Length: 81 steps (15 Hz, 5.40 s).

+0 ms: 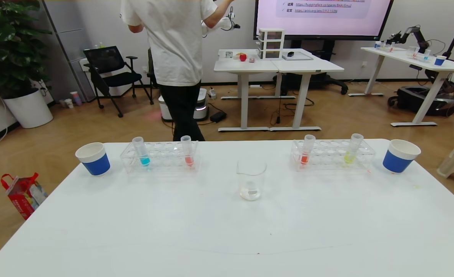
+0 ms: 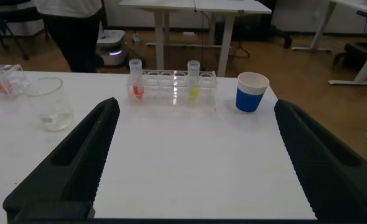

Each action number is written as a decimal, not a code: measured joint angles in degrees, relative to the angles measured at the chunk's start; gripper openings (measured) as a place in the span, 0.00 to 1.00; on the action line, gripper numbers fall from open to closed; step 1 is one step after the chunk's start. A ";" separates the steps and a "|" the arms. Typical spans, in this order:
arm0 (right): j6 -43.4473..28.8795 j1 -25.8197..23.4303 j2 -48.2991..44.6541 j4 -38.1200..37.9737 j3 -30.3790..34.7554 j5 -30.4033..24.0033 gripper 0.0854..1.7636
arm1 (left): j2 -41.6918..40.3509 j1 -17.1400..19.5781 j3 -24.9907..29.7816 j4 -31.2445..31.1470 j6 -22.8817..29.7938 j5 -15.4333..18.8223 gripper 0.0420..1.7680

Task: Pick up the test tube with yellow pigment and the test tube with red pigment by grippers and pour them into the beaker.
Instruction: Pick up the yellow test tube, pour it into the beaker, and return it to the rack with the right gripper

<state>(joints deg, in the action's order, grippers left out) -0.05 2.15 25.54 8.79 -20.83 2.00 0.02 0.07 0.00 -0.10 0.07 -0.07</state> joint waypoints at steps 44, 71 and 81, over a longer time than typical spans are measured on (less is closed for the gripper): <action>-0.30 -10.93 110.04 77.51 -31.83 -16.55 0.98 | 0.00 0.00 0.00 0.00 0.00 0.00 0.99; 8.17 -6.78 93.81 66.87 -30.32 -12.11 0.25 | 0.00 0.00 0.00 0.00 0.00 0.00 0.99; 17.41 9.86 92.82 71.45 -32.57 -9.96 0.25 | 0.00 0.00 0.00 0.00 -0.02 0.02 0.99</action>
<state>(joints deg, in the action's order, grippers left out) 17.36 12.01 118.36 80.24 -53.41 -7.96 0.02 0.07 0.00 -0.10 0.05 -0.05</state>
